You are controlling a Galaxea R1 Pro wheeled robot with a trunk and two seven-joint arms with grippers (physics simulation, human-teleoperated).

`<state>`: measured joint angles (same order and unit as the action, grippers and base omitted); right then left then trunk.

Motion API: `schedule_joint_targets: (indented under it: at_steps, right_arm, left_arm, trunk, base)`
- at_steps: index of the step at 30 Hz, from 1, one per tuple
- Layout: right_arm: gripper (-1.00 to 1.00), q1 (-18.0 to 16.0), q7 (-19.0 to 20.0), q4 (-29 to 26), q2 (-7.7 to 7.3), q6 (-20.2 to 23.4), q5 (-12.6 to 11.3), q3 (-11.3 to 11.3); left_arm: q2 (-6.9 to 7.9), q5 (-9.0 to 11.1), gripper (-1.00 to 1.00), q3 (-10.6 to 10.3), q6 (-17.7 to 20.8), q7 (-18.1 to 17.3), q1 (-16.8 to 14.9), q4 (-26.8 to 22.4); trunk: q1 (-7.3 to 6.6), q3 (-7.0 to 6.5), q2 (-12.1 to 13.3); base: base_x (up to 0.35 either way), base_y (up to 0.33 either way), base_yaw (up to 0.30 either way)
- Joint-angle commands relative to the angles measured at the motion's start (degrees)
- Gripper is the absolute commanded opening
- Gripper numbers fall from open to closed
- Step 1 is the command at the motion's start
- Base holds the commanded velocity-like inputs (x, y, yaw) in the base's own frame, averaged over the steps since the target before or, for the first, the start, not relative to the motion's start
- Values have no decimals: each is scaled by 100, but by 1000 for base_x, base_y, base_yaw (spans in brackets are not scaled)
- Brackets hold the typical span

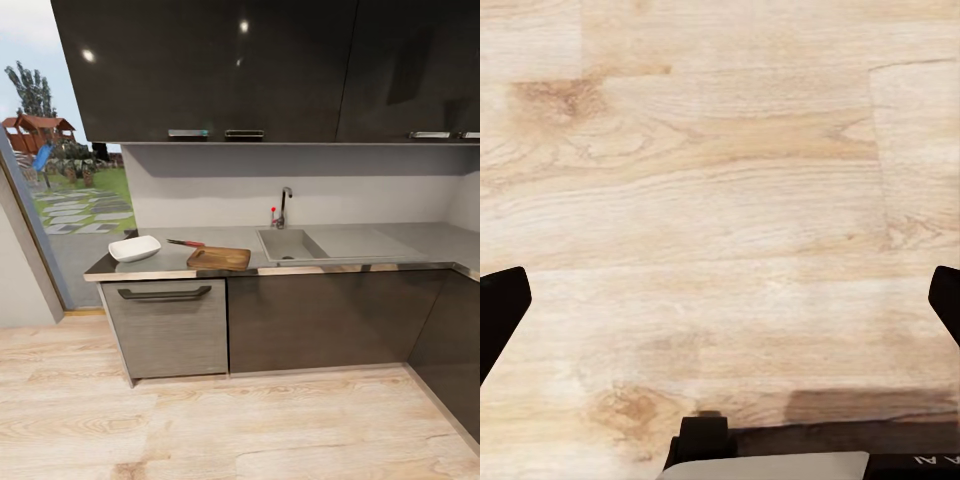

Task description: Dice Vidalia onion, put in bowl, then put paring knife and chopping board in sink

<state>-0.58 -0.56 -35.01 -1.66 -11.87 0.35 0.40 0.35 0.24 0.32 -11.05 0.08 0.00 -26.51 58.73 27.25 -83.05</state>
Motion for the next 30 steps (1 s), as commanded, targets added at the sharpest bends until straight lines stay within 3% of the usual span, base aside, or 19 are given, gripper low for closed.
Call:
schedule_joint_targets:
  at_steps: [1, 19, 26, 30]
  right_arm:
    - [100, -2, -6, 3, -1, -17, 5, 4]
    - [100, -3, -93, -57, -7, -11, 14, -28]
    - [100, -4, -841, -791, 17, 56, 7, -32]
    - [100, -4, -1181, -1436, 41, 340, 2, -25]
  left_arm:
    - [0, 2, 100, 3, -11, 1, 0, -3]
    - [0, 2, 100, 9, -12, 1, 2, -6]
    - [0, 7, 100, 5, -11, 1, 1, -5]
    - [0, 10, 100, 6, -11, 1, 0, -4]
  trunk:
    - [0, 5, -3]
    - [0, 5, -3]
    - [0, 5, -3]
    - [0, 5, -3]
  base:
    - [0, 0, 0]
    - [0, 0, 0]
    - [0, 0, 0]
    - [0, 0, 0]
